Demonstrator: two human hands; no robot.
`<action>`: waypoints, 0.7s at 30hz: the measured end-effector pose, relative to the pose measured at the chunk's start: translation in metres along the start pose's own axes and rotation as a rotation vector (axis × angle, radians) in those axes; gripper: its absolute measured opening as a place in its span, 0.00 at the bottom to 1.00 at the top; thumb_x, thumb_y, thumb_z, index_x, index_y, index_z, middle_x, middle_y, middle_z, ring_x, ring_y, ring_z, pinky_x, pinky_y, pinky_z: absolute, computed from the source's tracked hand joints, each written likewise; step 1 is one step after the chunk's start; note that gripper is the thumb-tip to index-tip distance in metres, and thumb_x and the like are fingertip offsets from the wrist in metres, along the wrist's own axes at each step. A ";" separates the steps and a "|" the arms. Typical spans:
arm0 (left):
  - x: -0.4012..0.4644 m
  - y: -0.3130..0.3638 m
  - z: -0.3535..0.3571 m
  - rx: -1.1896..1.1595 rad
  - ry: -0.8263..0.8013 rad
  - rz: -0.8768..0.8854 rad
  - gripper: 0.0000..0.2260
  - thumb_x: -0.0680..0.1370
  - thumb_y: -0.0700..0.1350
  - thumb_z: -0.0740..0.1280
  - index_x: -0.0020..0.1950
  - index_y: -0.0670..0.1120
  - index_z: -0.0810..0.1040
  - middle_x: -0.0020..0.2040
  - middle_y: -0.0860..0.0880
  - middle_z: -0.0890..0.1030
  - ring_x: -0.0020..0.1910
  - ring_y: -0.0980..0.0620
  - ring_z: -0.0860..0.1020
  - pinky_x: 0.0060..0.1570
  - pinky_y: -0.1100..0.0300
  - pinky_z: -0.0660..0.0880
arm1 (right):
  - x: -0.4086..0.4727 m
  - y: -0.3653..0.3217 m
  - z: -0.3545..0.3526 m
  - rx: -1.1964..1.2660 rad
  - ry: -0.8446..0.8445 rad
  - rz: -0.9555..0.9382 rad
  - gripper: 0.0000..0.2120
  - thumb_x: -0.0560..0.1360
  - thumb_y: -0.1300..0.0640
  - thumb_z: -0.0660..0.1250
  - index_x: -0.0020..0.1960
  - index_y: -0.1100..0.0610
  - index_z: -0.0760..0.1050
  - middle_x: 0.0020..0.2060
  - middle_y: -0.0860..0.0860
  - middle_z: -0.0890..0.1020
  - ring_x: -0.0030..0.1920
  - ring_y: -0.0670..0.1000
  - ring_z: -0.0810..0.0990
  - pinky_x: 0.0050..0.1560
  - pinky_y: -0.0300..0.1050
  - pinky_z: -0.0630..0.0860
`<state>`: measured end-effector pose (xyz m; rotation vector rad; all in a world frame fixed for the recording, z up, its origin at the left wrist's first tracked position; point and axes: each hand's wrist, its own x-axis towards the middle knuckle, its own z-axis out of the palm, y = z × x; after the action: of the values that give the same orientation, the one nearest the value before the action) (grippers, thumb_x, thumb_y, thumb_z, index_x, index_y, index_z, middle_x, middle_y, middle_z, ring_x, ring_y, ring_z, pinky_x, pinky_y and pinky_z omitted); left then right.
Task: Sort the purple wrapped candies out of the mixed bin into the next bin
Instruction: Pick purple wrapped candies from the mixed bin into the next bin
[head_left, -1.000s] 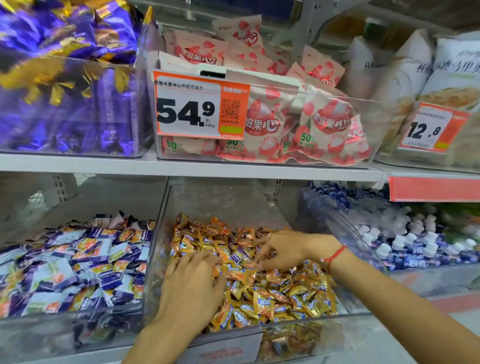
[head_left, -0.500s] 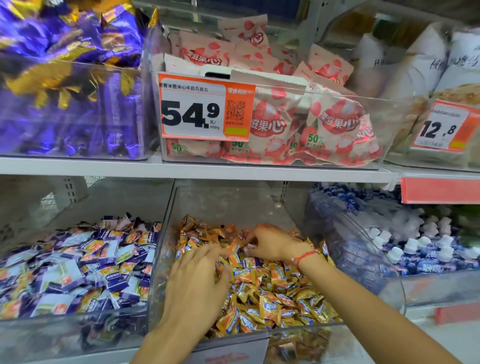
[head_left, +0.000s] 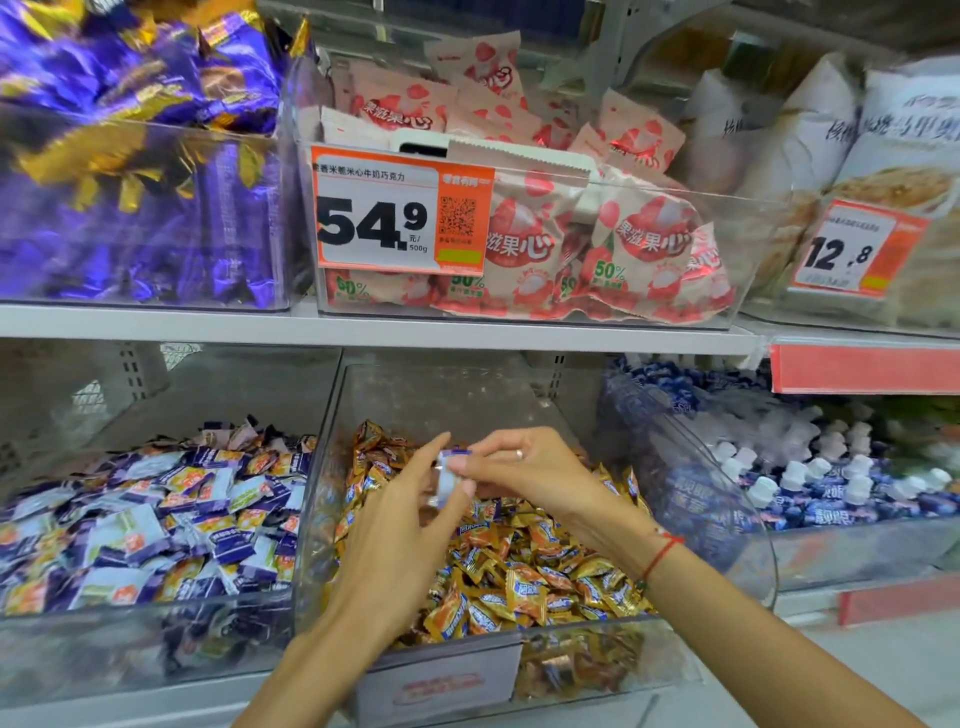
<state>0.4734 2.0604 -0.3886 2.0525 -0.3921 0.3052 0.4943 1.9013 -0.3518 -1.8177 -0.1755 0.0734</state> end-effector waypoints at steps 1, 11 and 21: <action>0.000 -0.001 -0.001 -0.012 0.032 0.001 0.20 0.78 0.54 0.65 0.70 0.60 0.70 0.51 0.61 0.83 0.46 0.63 0.81 0.49 0.54 0.80 | 0.001 -0.003 0.002 -0.032 0.004 -0.023 0.08 0.73 0.54 0.73 0.45 0.59 0.83 0.40 0.55 0.86 0.40 0.46 0.84 0.43 0.36 0.79; 0.002 -0.009 0.002 0.078 0.042 -0.060 0.08 0.82 0.50 0.59 0.57 0.63 0.68 0.34 0.48 0.80 0.24 0.56 0.69 0.33 0.50 0.74 | 0.036 0.048 -0.022 -1.064 -0.133 0.107 0.17 0.75 0.49 0.70 0.61 0.53 0.80 0.58 0.50 0.81 0.57 0.51 0.78 0.53 0.42 0.73; -0.002 0.001 0.001 -0.031 0.053 -0.106 0.19 0.83 0.52 0.52 0.74 0.54 0.57 0.32 0.54 0.69 0.25 0.60 0.68 0.30 0.63 0.65 | -0.005 0.032 -0.043 -0.323 0.276 0.016 0.11 0.66 0.56 0.79 0.48 0.52 0.84 0.37 0.49 0.86 0.40 0.45 0.84 0.43 0.36 0.78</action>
<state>0.4715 2.0597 -0.3891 2.0228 -0.2531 0.2864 0.4979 1.8520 -0.3725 -2.1286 0.0260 -0.2050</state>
